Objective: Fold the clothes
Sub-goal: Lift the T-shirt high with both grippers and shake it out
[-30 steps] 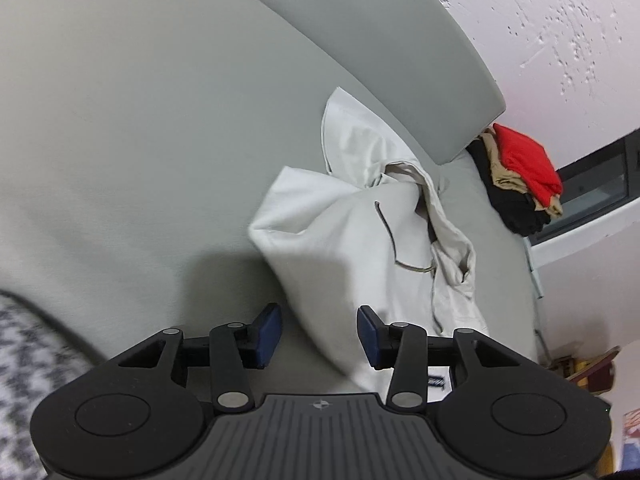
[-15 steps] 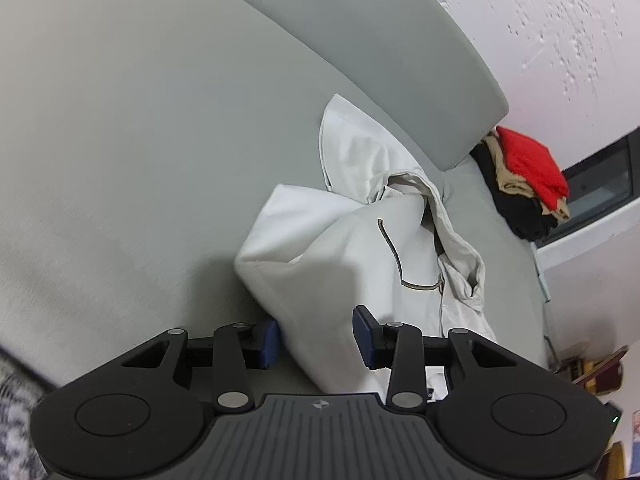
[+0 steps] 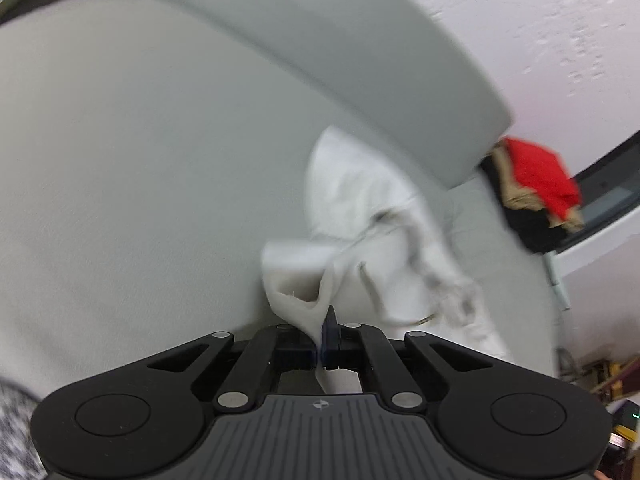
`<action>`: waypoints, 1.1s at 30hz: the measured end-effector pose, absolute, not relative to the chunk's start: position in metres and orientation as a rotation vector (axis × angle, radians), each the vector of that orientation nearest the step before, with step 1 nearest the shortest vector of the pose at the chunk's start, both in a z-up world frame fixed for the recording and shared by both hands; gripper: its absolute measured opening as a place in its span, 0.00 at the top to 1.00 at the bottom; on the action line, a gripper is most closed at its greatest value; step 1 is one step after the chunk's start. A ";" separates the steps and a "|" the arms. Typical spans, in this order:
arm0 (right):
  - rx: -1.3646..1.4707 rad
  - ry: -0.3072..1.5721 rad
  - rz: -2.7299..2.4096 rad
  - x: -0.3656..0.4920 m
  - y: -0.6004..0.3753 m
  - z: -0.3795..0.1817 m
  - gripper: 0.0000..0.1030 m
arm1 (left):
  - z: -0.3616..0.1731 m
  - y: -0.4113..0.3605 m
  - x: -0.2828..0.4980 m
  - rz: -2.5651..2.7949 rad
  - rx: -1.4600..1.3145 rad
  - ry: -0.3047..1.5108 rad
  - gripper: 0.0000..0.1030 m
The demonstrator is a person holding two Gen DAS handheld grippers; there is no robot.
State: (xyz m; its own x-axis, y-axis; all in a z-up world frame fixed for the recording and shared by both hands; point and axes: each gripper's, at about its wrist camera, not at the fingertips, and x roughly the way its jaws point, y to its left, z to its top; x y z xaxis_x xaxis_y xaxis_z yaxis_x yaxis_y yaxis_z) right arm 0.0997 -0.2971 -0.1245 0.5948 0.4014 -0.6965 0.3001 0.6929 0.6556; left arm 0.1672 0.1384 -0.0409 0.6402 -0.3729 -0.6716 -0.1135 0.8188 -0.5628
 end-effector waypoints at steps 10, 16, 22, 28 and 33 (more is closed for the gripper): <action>1.007 0.374 0.296 0.119 -0.300 0.108 0.98 | 0.212 0.175 0.141 -0.190 -0.602 0.323 0.99; 1.098 0.371 0.273 0.060 -0.303 0.117 0.98 | 0.239 0.173 0.065 -0.140 -0.604 0.212 1.00; 1.054 0.255 0.410 -0.001 -0.311 0.170 0.98 | 0.310 0.165 -0.013 -0.125 -0.550 -0.076 1.00; 0.876 0.043 0.468 -0.046 -0.306 0.238 0.98 | 0.338 0.157 -0.014 -0.103 -0.475 -0.135 1.00; 0.855 0.175 0.395 0.026 -0.306 0.218 0.98 | 0.308 0.155 0.073 -0.064 -0.469 0.055 1.00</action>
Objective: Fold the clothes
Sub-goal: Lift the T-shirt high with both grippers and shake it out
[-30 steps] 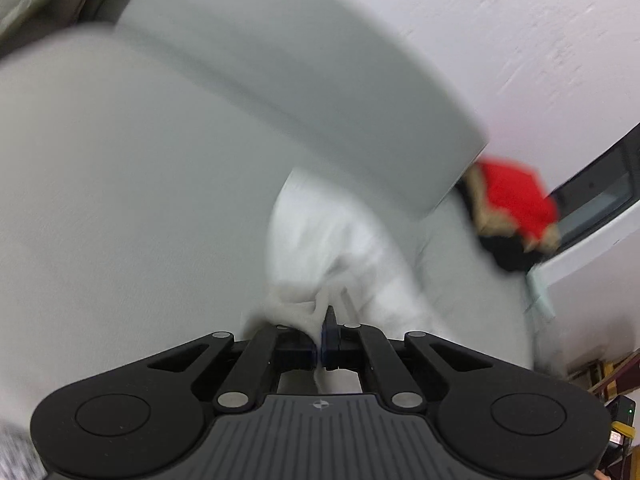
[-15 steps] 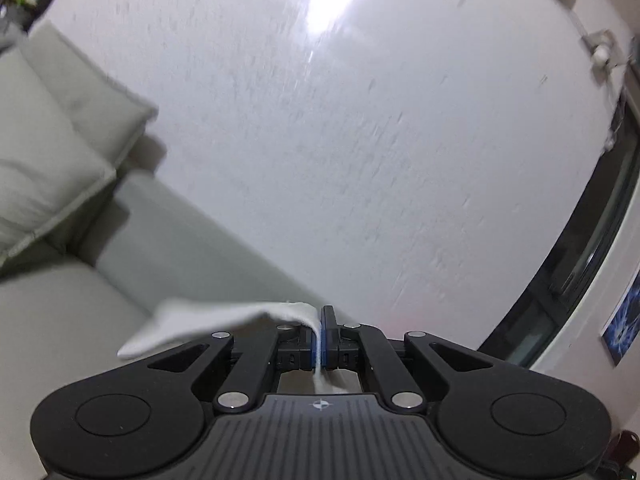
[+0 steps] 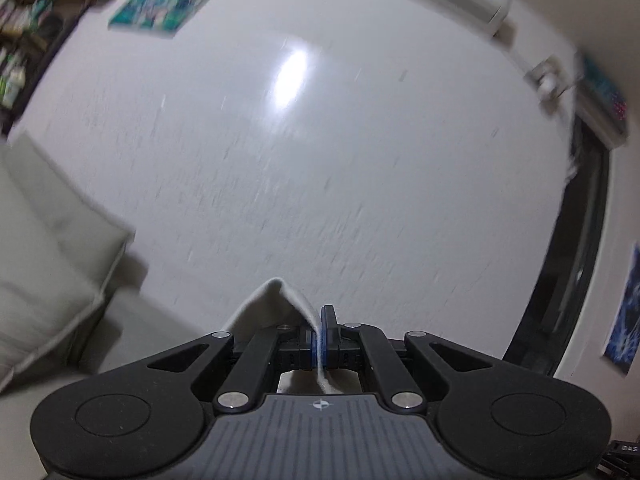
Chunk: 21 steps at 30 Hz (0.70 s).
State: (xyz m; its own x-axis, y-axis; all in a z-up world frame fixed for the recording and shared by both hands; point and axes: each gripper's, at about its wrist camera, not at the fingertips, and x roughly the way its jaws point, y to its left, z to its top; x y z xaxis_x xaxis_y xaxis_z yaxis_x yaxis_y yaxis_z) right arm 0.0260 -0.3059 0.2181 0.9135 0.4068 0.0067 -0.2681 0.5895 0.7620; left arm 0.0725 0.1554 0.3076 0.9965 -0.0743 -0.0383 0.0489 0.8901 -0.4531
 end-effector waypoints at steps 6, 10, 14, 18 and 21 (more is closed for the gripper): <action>0.815 0.473 0.204 0.155 -0.265 0.153 0.98 | 0.243 0.153 0.207 0.067 -0.411 0.366 1.00; 0.735 0.337 0.203 0.161 -0.257 0.198 0.98 | 0.290 0.150 0.207 0.034 -0.358 0.166 1.00; 0.676 0.173 0.222 0.129 -0.271 0.231 0.98 | 0.300 0.138 0.185 0.007 -0.300 0.039 0.99; 0.641 0.214 0.199 0.129 -0.272 0.191 0.98 | 0.240 0.120 0.184 0.048 -0.250 0.109 0.99; 0.679 0.337 0.174 0.146 -0.275 0.129 0.98 | 0.145 0.133 0.188 0.082 -0.288 0.253 0.99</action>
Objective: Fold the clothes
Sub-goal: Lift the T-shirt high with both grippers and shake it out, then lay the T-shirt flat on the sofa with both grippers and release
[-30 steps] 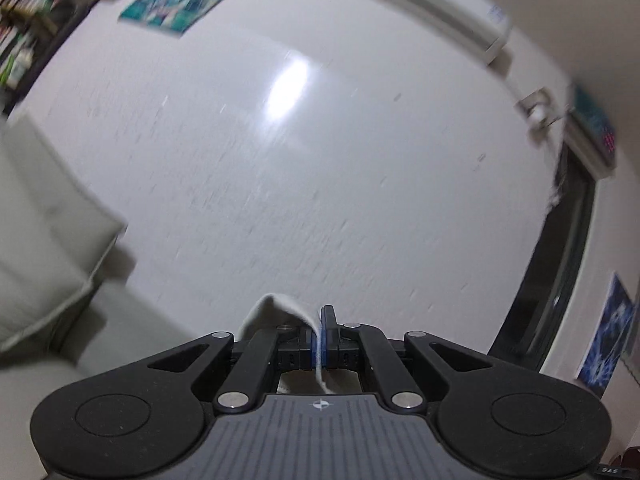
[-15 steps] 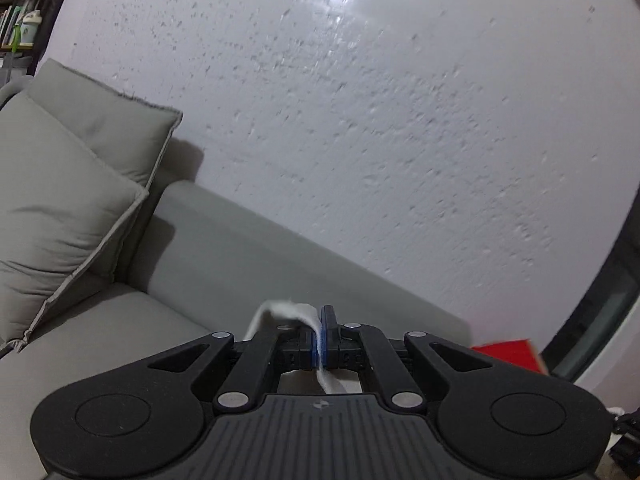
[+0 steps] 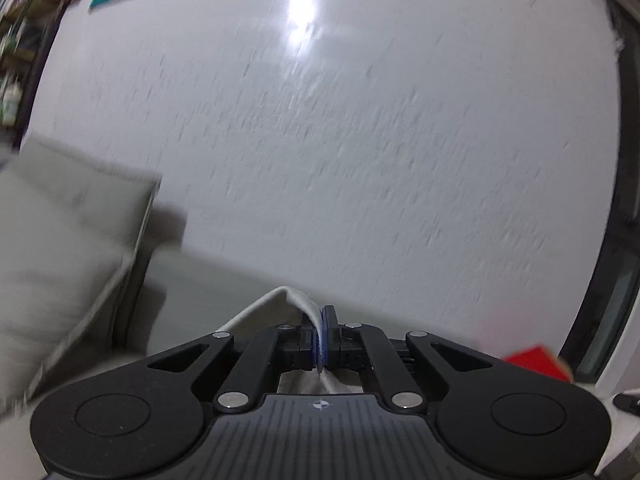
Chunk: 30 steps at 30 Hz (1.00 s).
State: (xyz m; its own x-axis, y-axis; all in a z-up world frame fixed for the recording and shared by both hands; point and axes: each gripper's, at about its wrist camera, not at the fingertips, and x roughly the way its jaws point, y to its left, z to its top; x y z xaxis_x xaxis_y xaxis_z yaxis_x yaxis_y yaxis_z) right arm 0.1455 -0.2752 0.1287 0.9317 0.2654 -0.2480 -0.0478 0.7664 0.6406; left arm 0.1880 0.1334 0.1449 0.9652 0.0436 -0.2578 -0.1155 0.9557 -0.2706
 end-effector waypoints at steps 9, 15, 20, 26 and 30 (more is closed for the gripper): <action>0.759 0.787 0.046 0.151 -0.263 -0.067 0.98 | -0.051 0.162 0.178 0.234 -0.382 0.661 0.99; 0.732 0.925 -0.025 0.135 -0.252 -0.111 0.98 | -0.061 0.184 0.162 0.268 -0.447 0.724 0.99; 0.745 0.893 0.006 0.126 -0.256 -0.082 0.98 | -0.018 0.191 0.145 0.228 -0.433 0.641 0.99; 0.712 0.879 0.017 0.099 -0.258 -0.055 0.98 | -0.004 0.178 0.105 0.219 -0.365 0.638 0.99; 0.674 0.930 -0.008 0.088 -0.256 -0.072 0.98 | -0.036 0.168 0.089 0.279 -0.268 0.738 0.98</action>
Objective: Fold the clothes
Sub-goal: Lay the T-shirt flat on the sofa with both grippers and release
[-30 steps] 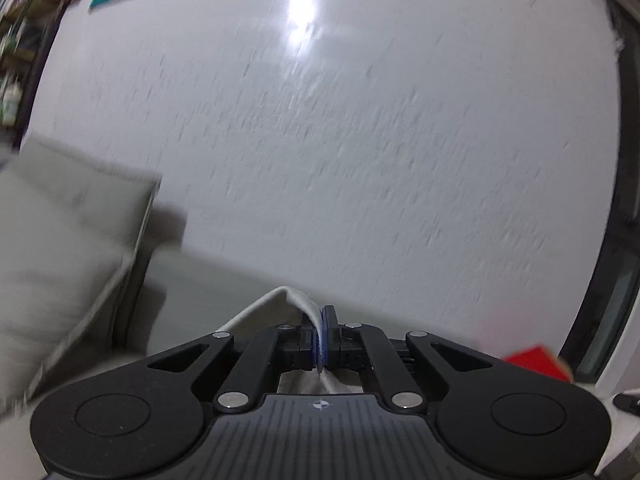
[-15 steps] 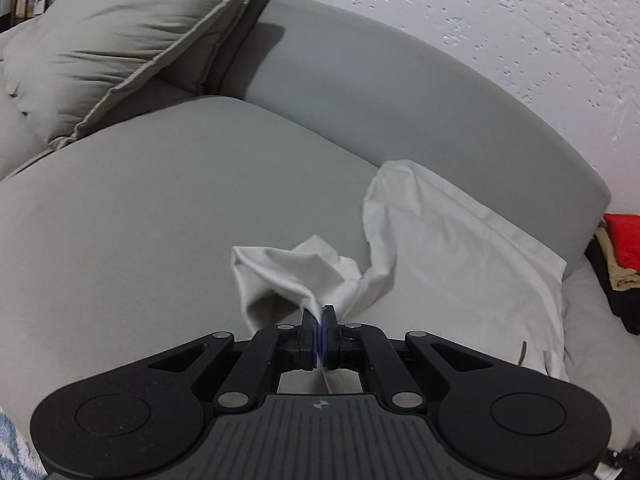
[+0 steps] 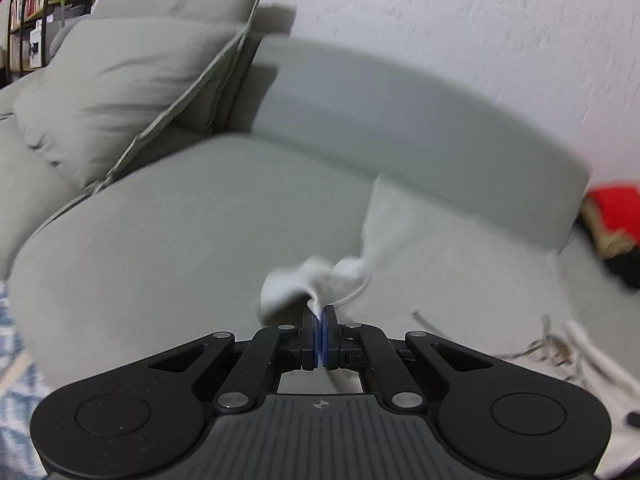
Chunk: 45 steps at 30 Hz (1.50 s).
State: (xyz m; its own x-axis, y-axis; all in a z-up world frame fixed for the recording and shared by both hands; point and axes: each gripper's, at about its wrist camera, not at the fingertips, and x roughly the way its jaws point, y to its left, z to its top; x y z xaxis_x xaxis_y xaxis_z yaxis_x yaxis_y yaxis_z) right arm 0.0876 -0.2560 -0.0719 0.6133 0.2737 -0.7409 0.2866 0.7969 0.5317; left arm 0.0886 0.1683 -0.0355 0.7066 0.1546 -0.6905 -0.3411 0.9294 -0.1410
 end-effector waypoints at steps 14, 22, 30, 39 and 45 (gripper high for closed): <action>0.672 0.922 0.171 0.014 -0.279 -0.013 0.46 | 0.030 0.181 0.016 0.112 -0.116 0.740 0.78; 0.607 0.973 0.231 0.032 -0.248 -0.055 0.89 | -0.042 0.120 0.046 0.009 -0.024 0.882 0.69; 0.358 1.017 0.294 0.078 -0.178 -0.093 0.88 | -0.080 0.060 0.080 -0.017 0.143 0.907 0.52; 0.237 1.176 0.320 0.034 -0.178 -0.110 0.82 | -0.090 0.076 0.036 -0.111 0.077 1.081 0.55; 0.469 0.935 0.263 0.044 -0.227 -0.082 0.43 | -0.057 0.069 0.057 -0.085 0.066 0.891 0.46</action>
State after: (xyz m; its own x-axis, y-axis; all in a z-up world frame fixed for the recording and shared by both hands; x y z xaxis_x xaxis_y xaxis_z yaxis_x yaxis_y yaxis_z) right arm 0.0436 -0.2275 -0.0820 0.5726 0.4137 -0.7078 -0.0163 0.8689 0.4948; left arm 0.0567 0.0693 -0.0571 0.6252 -0.0469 -0.7790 0.1020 0.9945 0.0220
